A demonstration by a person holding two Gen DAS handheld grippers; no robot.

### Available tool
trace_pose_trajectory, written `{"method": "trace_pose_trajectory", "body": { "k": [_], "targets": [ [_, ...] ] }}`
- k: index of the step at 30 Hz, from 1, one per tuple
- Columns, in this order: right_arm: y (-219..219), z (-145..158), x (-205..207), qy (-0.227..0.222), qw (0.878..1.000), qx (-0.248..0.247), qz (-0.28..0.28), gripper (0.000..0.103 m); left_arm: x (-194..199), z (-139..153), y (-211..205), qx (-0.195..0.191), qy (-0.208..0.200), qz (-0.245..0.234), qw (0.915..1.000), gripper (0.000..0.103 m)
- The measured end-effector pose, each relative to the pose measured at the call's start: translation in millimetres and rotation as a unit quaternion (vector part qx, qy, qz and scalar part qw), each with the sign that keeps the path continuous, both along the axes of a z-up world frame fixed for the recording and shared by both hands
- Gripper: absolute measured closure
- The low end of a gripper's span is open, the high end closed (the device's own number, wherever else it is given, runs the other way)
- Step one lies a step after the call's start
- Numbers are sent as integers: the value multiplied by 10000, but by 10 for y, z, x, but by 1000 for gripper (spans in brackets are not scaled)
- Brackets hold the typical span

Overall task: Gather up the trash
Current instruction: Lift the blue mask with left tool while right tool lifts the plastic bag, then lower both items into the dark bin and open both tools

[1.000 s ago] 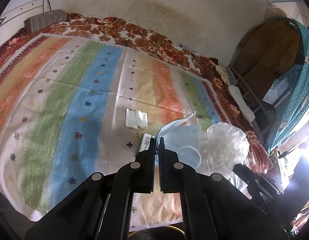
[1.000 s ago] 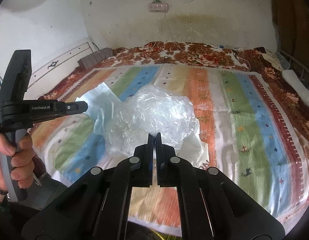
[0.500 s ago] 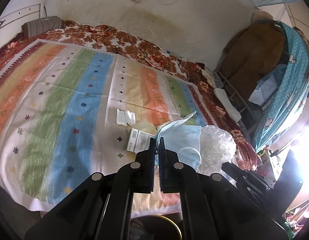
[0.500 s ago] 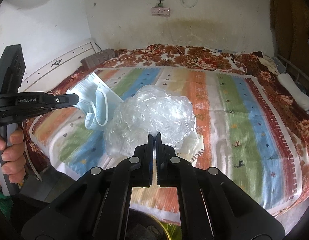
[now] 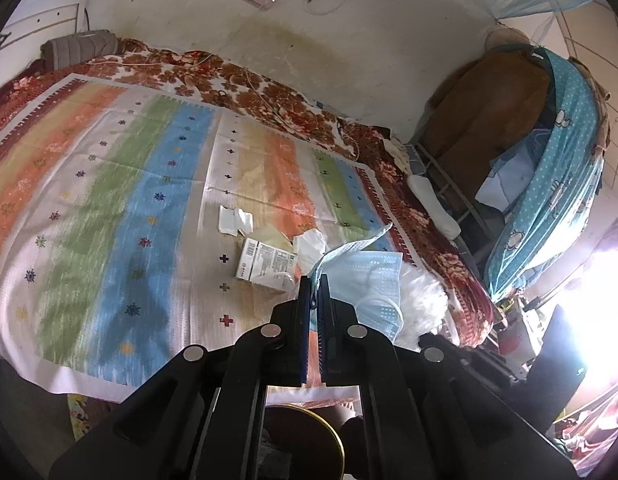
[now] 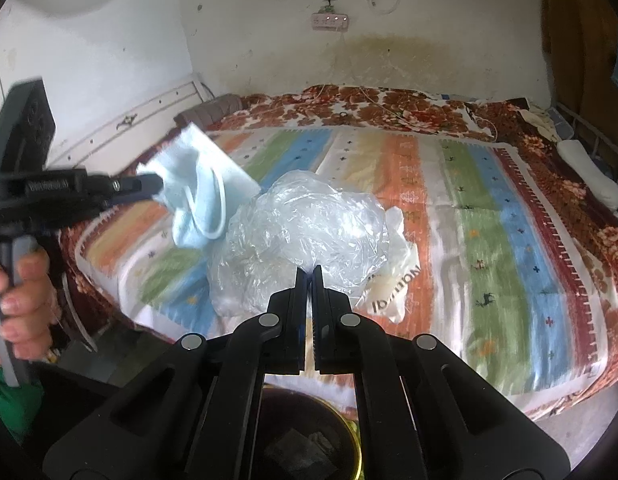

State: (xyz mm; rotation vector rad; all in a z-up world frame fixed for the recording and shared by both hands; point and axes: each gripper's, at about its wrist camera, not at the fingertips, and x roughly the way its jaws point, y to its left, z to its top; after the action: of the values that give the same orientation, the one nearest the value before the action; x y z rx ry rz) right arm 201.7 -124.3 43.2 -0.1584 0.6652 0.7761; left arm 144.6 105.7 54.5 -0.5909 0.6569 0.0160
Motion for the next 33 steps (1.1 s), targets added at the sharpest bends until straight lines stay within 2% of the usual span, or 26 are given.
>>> {"method": "trace_pose_trajectory", "body": {
  "k": [5, 14, 17, 21, 27, 31, 33],
  "targets": [
    [-85, -56, -84, 126, 9999, -49, -74, 102, -130, 8, -42, -198, -63, -47, 9998, 101],
    [-268, -198, -295, 393, 9990, -75, -204, 102, -298, -13, -218, -86, -36, -181, 9998, 101],
    [-306, -240, -380, 398, 9989, -117, -210, 102, -319, -29, -348, 72, 0, -336, 9994, 101],
    [-341, -303, -474, 464, 9986, -176, -188, 102, -343, -107, -549, 270, 172, -489, 9983, 100],
    [-436, -442, -556, 709, 9969, -201, -290, 102, -432, -189, -683, 329, 321, -554, 9974, 100],
    [-462, -600, -616, 955, 9946, -267, -303, 102, -510, -357, -722, 322, 724, -451, 9958, 100],
    [-463, -666, -663, 1059, 9935, -300, -280, 102, -545, -448, -715, 164, 894, -443, 9949, 100]
  ]
}}
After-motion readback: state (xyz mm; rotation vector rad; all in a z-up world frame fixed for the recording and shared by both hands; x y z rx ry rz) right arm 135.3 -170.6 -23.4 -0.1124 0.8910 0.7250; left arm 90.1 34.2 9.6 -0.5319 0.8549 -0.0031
